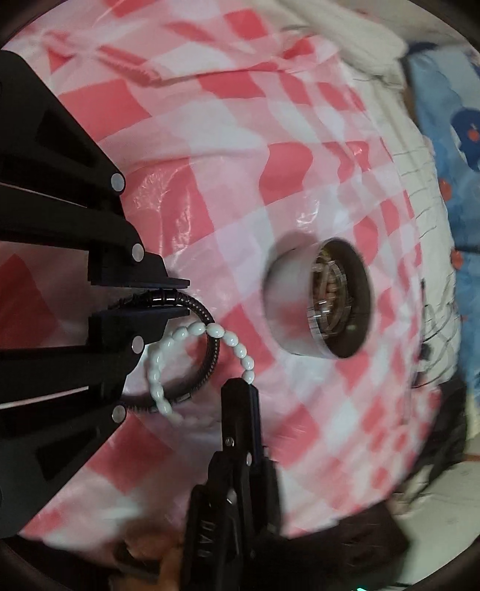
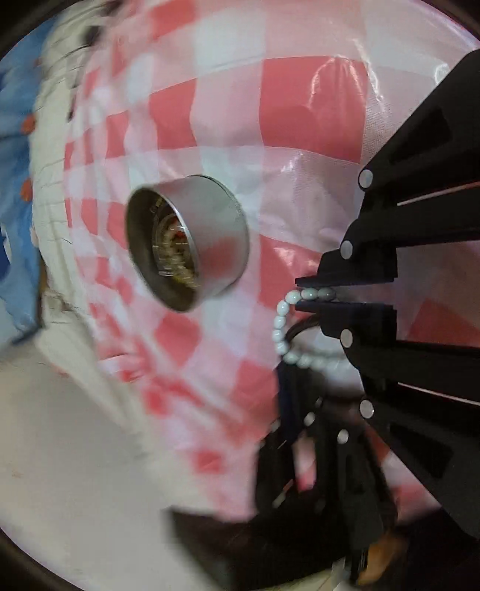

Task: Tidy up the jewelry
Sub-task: 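Carry the black bracelet into the tin with the left tool while the right tool carries the pearl bracelet, then lower the white pearl bracelet into the tin and open the right tool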

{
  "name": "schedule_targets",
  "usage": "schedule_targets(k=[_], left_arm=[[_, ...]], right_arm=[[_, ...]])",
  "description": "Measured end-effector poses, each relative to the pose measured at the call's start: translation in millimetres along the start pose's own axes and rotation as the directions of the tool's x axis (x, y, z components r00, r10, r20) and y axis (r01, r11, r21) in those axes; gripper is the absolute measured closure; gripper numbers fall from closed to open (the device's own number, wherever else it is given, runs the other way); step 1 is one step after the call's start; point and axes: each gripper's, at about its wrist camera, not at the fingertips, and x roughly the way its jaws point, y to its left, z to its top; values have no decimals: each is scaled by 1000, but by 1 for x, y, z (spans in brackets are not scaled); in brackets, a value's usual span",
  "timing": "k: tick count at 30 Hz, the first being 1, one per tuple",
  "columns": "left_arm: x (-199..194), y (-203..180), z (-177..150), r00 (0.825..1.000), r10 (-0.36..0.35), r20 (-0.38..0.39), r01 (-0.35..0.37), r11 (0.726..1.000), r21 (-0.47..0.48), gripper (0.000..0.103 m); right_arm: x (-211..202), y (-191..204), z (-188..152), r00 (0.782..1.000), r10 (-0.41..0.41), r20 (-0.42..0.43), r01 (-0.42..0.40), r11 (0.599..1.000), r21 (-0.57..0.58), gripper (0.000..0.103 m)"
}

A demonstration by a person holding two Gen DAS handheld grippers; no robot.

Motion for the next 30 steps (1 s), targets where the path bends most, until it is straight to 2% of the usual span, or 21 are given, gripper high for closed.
schedule_targets(k=[4,8,12,16,24,30], left_arm=[[-16,14,6,995,-77,67,83,993,-86,95],[-36,21,14,984,-104,147,123,985,-124,95],[-45,28,34,975,-84,206,115,983,-143,95],[-40,35,51,973,-68,219,106,980,-167,95],[-5,43,76,981,-30,193,68,978,-196,95],[19,45,94,982,-37,184,75,976,-204,95]], right_arm=[[-20,-13,6,986,144,80,-152,983,100,95],[-42,-15,14,967,196,165,-217,969,115,95],[-61,-14,29,958,174,228,-201,974,104,95],[-75,-21,40,949,159,274,-195,974,111,95],[-71,-22,58,949,155,275,-188,978,96,95],[-58,-13,80,940,209,270,-237,968,79,95]])
